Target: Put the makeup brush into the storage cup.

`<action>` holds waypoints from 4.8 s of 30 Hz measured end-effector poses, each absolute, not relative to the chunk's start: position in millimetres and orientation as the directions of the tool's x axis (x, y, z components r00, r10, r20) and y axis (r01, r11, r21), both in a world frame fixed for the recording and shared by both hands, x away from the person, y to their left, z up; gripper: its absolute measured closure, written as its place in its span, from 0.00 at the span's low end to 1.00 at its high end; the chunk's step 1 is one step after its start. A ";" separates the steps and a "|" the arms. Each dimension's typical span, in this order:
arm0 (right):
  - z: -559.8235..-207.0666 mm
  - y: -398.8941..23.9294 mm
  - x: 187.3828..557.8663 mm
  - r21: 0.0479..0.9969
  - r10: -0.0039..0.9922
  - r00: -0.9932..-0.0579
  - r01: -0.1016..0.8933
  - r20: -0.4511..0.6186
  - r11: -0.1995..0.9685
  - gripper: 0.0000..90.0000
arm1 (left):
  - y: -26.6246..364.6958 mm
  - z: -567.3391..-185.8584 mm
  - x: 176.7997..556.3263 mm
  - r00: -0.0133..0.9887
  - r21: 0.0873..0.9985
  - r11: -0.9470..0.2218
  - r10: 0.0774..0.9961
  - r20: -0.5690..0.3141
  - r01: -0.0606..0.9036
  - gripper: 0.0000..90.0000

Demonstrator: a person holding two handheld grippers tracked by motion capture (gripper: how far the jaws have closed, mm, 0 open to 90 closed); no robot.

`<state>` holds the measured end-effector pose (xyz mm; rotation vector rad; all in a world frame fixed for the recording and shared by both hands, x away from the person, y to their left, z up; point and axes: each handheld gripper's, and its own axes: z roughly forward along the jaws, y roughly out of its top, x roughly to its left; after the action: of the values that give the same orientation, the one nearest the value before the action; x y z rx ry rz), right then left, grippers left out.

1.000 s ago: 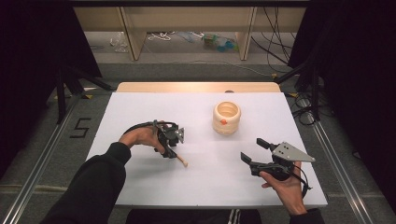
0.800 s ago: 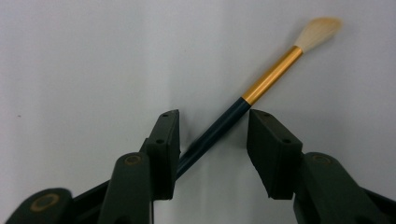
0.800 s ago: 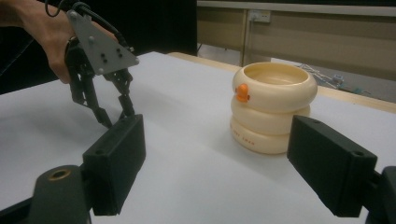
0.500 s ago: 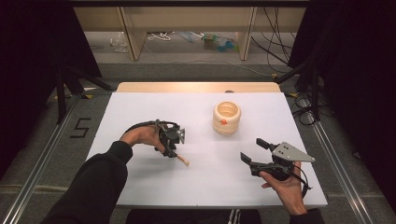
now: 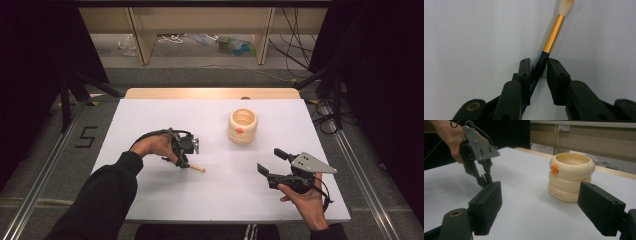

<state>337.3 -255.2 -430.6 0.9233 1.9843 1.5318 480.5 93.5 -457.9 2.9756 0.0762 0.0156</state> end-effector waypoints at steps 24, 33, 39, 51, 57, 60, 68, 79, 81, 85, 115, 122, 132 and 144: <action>-432.5 -252.6 338.6 0.965 0.738 -0.673 0.223 0.048 0.140 0.23 | 86.9 -457.6 479.4 0.987 0.114 -0.980 0.162 -0.012 0.163 0.92; -431.0 -254.4 337.4 0.958 0.743 -0.668 0.234 0.035 0.166 0.23 | 85.9 -457.2 481.2 0.981 0.103 -0.975 0.193 -0.022 0.194 0.92; -431.3 -254.5 337.7 0.960 0.742 -0.669 0.231 0.039 0.158 0.23 | 88.6 -456.9 483.7 0.973 0.137 -0.964 0.225 -0.045 0.229 0.93; -431.5 -254.1 337.7 0.962 0.743 -0.668 0.226 0.037 0.155 0.23 | 94.7 -431.1 488.0 0.957 0.321 -0.902 0.281 -0.065 0.287 0.93; -431.7 -254.1 338.0 0.962 0.744 -0.667 0.227 0.039 0.153 0.23 | 102.8 -416.1 485.6 0.917 0.514 -0.775 0.395 -0.061 0.368 0.93; -432.0 -253.5 338.1 0.962 0.746 -0.665 0.226 0.038 0.152 0.23 | 109.2 -407.8 482.0 0.902 0.590 -0.717 0.430 -0.045 0.371 0.93; -432.2 -252.5 338.1 0.961 0.744 -0.666 0.228 0.040 0.153 0.23 | 129.8 -398.9 466.3 0.845 0.767 -0.501 0.525 -0.099 0.401 0.93; -432.9 -251.1 338.6 0.962 0.738 -0.673 0.232 0.050 0.147 0.23 | 149.8 -396.6 455.9 0.811 0.848 -0.348 0.565 -0.152 0.401 0.93; -432.9 -250.9 338.7 0.962 0.736 -0.675 0.230 0.050 0.145 0.23 | 149.8 -395.4 454.1 0.814 0.852 -0.338 0.559 -0.159 0.399 0.92; -432.7 -250.6 338.6 0.961 0.734 -0.677 0.236 0.055 0.146 0.23 | 148.1 -393.5 447.8 0.805 0.872 -0.311 0.575 -0.144 0.377 0.93; -424.4 -220.9 347.5 0.965 0.676 -0.719 0.258 0.159 0.047 0.20 | 143.7 -417.3 407.4 0.766 0.919 -0.145 0.608 -0.209 0.366 0.92; -421.9 -206.8 356.3 0.957 0.637 -0.736 0.289 0.227 -0.007 0.19 | 130.3 -420.8 398.9 0.783 0.919 -0.153 0.584 -0.211 0.362 0.92; -419.7 -185.6 367.6 0.949 0.601 -0.749 0.311 0.277 -0.050 0.18 | 118.7 -421.8 391.5 0.804 0.924 -0.159 0.557 -0.207 0.348 0.92; -422.3 -166.2 377.8 0.946 0.558 -0.780 0.324 0.284 -0.029 0.27 | 113.6 -423.8 389.1 0.820 0.933 -0.165 0.543 -0.185 0.319 0.92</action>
<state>377.8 -166.2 -422.3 0.9479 2.0528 1.9088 389.1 113.6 -423.8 1.7698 0.6652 0.2247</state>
